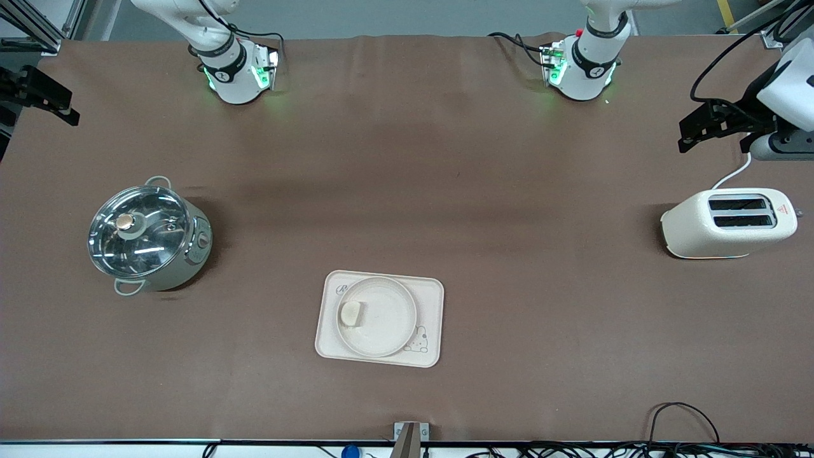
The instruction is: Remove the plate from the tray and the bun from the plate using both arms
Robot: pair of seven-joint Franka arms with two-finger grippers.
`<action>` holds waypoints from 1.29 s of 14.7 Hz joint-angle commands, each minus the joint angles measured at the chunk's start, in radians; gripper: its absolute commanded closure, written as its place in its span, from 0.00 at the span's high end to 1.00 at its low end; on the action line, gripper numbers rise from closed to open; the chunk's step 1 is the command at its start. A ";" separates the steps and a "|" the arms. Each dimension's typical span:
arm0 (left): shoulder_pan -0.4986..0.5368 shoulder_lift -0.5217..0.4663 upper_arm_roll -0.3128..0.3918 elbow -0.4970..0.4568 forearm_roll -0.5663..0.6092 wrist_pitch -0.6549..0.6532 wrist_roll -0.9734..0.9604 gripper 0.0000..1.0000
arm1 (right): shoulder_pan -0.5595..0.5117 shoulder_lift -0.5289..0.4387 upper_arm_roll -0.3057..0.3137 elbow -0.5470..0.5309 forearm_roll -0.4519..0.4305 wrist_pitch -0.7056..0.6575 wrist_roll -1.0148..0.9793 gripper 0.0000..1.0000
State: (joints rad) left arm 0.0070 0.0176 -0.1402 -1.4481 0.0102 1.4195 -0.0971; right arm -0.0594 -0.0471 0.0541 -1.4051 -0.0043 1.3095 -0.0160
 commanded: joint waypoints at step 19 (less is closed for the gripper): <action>0.036 0.022 0.002 0.023 -0.007 0.053 0.019 1.00 | 0.268 0.544 0.007 -0.164 0.434 0.788 0.427 1.00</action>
State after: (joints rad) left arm 0.0350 0.0329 -0.1386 -1.4423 0.0102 1.4713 -0.0957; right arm 0.1696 0.4082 0.0676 -1.6163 0.3942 2.0358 0.3442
